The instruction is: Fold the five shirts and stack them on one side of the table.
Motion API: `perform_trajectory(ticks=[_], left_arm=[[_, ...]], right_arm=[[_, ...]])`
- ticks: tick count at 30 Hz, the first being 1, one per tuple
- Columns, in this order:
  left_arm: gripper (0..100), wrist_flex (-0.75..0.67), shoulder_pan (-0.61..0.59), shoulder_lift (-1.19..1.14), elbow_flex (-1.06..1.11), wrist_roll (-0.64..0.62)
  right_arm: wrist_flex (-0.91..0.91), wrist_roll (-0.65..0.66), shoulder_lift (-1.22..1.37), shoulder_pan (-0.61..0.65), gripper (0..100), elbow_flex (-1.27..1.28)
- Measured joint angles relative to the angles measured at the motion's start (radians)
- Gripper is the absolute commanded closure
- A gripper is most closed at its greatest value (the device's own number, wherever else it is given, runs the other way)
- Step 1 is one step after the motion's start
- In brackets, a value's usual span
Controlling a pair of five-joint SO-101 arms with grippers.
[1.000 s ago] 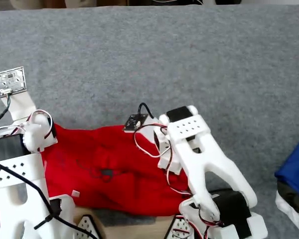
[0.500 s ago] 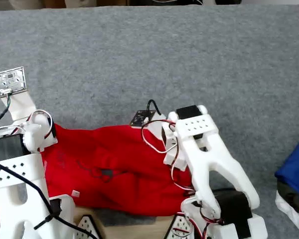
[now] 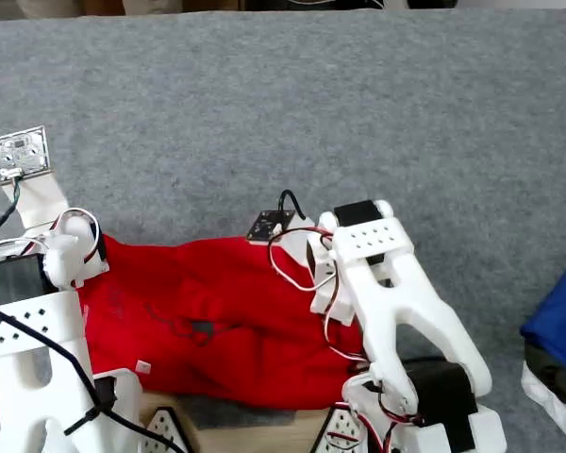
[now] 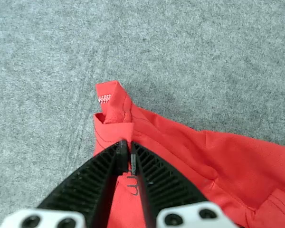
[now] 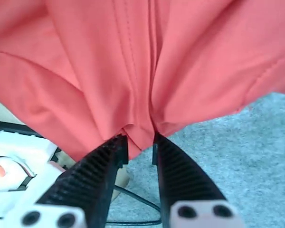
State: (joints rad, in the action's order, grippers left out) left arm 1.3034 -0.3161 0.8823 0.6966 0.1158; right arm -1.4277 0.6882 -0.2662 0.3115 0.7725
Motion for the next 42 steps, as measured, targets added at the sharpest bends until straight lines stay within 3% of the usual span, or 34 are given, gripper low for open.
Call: perform_trajectory(ticks=[11,16,27,33,42], left_arm=[[98,0.0,0.0,0.0,0.0,0.0],[98,0.0,0.0,0.0,0.0,0.0],[98,0.0,0.0,0.0,0.0,0.0],[98,0.0,0.0,0.0,0.0,0.0],[98,0.0,0.0,0.0,0.0,0.0]], right_arm=[[0.04,0.0,0.068,0.0,90.1,0.025],[0.025,0.0,0.075,-0.008,99.5,-0.029],[-0.072,-0.014,0.077,-0.006,98.8,-0.109],[-0.078,-0.017,0.077,-0.006,82.5,-0.084],[-0.1,-0.017,0.075,-0.006,89.9,-0.074]])
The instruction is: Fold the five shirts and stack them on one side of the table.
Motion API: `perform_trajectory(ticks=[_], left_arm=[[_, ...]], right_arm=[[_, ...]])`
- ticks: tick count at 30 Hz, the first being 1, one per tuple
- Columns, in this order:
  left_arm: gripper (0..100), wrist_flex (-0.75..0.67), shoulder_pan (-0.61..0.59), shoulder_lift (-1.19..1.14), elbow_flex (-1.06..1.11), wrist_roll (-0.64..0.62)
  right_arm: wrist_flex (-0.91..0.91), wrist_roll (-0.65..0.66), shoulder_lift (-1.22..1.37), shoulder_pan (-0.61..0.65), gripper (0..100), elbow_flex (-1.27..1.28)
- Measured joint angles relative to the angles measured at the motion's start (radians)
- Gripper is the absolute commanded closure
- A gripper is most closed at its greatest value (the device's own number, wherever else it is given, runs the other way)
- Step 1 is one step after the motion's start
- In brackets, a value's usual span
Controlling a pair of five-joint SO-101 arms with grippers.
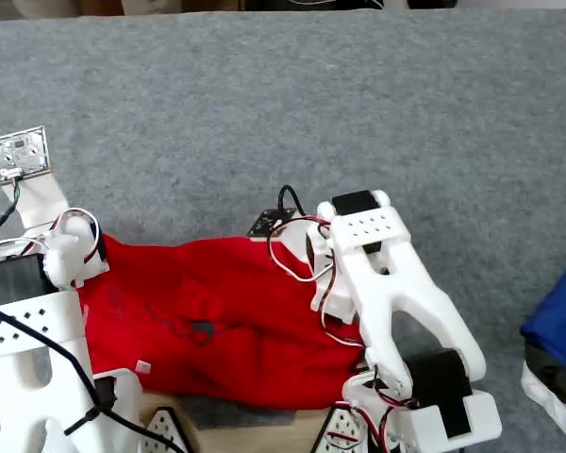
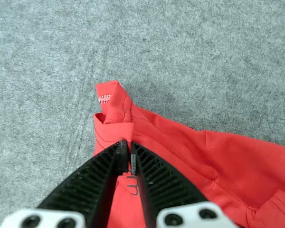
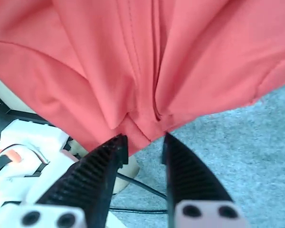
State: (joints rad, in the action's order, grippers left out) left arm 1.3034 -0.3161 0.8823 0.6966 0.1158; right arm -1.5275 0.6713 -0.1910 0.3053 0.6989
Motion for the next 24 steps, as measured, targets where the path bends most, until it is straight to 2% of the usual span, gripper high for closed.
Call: perform_trajectory(ticks=[5,10,15,24], left_arm=[[98,0.0,0.0,0.0,0.0,0.0],[98,0.0,0.0,0.0,0.0,0.0],[98,0.0,0.0,0.0,0.0,0.0],[98,0.0,0.0,0.0,0.0,0.0]], right_arm=[[-0.114,0.009,-0.118,0.0,89.7,0.0],[-0.137,0.052,-0.222,0.0,89.7,0.005],[-0.031,0.071,-0.173,0.009,89.7,0.043],[0.025,0.071,-0.023,0.137,89.7,0.014]])
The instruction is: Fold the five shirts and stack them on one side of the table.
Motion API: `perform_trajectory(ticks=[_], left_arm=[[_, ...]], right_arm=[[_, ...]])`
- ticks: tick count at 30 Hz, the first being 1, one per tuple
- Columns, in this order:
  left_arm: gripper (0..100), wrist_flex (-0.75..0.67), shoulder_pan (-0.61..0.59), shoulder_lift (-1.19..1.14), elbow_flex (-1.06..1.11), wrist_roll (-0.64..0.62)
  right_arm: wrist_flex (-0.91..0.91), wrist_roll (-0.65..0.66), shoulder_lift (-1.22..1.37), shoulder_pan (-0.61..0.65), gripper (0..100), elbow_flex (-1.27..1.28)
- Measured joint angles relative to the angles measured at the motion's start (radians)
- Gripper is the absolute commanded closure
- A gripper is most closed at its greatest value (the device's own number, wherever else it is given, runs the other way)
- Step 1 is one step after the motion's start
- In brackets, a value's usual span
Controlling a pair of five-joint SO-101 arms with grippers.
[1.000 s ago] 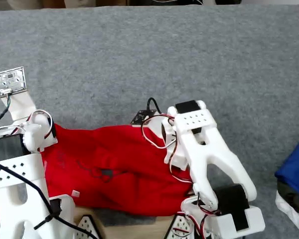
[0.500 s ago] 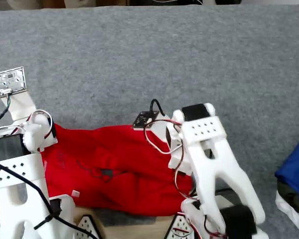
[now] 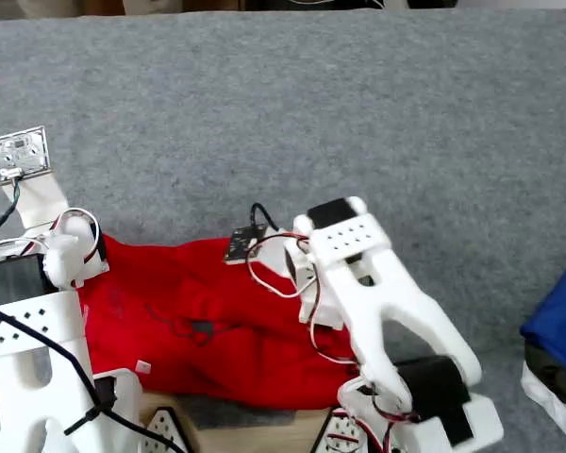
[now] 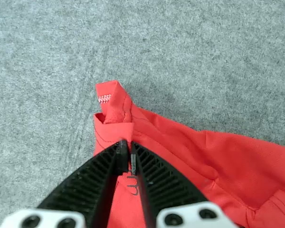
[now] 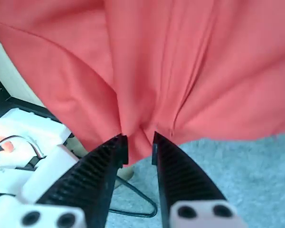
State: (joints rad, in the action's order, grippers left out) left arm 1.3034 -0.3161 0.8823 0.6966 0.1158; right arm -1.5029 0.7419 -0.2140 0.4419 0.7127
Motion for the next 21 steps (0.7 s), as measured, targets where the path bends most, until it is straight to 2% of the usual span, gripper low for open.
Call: perform_trajectory(ticks=[5,10,16,21], left_arm=[[98,0.0,0.0,0.0,0.0,-0.015],[98,0.0,0.0,0.0,0.0,-0.02],[98,0.0,0.0,0.0,0.0,-0.02],[98,0.0,0.0,0.0,0.0,-0.02]], right_arm=[[0.064,0.017,0.106,-0.005,89.7,0.0],[0.112,0.037,0.201,-0.06,89.7,-0.002],[0.117,0.048,0.207,-0.098,89.6,-0.02],[0.129,0.048,0.207,-0.103,82.8,-0.048]])
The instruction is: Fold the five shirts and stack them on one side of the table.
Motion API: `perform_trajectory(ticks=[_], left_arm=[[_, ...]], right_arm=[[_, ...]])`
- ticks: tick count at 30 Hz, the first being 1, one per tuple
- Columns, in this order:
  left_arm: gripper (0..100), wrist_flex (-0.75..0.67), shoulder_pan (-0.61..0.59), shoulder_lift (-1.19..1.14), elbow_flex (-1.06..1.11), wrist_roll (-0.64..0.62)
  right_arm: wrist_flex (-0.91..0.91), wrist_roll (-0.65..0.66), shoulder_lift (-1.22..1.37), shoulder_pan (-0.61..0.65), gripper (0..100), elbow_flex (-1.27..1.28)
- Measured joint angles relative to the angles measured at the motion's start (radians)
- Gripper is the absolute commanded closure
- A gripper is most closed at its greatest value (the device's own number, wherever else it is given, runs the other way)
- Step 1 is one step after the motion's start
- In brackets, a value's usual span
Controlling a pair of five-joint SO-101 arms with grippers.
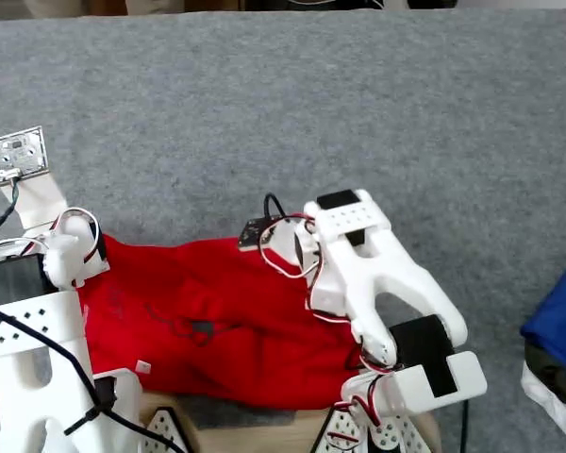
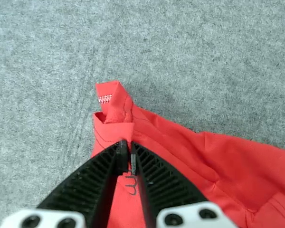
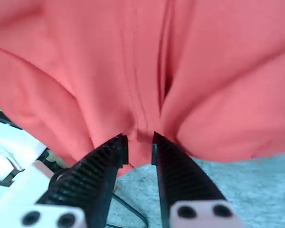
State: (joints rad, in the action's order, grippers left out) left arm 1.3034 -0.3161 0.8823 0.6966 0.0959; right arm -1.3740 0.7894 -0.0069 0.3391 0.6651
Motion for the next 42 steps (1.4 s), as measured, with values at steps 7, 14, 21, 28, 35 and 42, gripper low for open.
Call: perform_trajectory(ticks=[7,14,21,28,35,42], left_arm=[[98,0.0,0.0,0.0,0.0,0.0],[98,0.0,0.0,0.0,0.0,0.0],[98,0.0,0.0,0.0,0.0,0.0],[98,0.0,0.0,0.0,0.0,0.0],[98,0.0,0.0,0.0,0.0,0.0],[98,0.0,0.0,-0.002,0.0,0.0]], right_arm=[[0.043,0.005,0.0,-0.002,80.3,-0.003],[0.043,0.018,0.0,-0.002,80.3,-0.003],[0.054,0.018,0.0,-0.002,80.3,-0.003],[0.12,0.018,0.018,-0.002,85.3,-0.003],[0.181,0.018,0.124,-0.034,99.2,-0.063],[0.155,0.018,0.161,-0.097,99.2,-0.118]])
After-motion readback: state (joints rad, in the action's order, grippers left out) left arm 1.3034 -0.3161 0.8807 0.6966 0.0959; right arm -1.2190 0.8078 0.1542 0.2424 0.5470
